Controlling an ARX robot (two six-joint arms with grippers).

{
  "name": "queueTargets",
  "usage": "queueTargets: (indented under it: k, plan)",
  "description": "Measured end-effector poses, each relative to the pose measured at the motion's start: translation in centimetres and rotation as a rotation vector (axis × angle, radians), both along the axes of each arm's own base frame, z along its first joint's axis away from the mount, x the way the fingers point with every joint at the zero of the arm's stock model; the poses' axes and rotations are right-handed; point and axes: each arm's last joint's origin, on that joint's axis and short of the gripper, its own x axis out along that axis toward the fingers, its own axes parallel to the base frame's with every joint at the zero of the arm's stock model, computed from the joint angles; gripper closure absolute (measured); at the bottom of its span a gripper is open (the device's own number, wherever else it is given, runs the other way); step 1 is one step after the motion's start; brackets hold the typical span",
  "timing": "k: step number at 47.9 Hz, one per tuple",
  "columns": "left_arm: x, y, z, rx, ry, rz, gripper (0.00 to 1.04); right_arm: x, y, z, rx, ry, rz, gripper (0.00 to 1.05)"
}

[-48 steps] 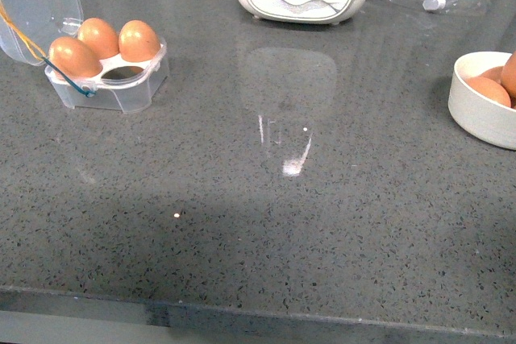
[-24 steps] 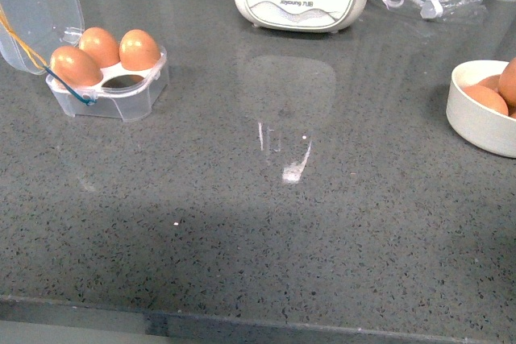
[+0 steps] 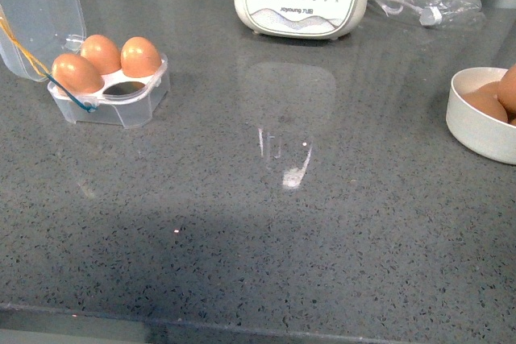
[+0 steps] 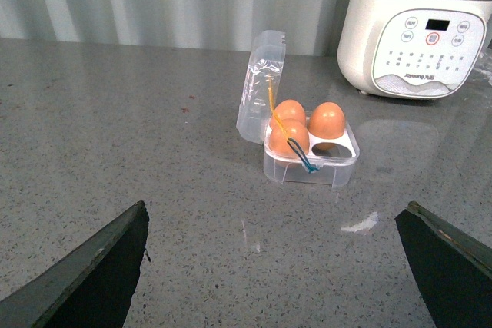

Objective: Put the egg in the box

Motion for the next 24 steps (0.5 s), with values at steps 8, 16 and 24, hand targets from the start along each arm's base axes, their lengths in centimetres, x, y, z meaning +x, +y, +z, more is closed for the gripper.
queueTargets:
  k: [8,16,24]
  plan:
    - [0.0,0.0,0.0,0.000,0.000,0.000,0.07,3.4,0.4,-0.7,0.032,0.085,-0.003,0.07]
    - [0.0,0.0,0.0,0.000,0.000,0.000,0.07,4.4,0.8,-1.7,0.005,0.147,0.018,0.07]
    - [0.0,0.0,0.0,0.000,0.000,0.000,0.07,4.7,0.9,-2.8,-0.022,0.194,0.034,0.07]
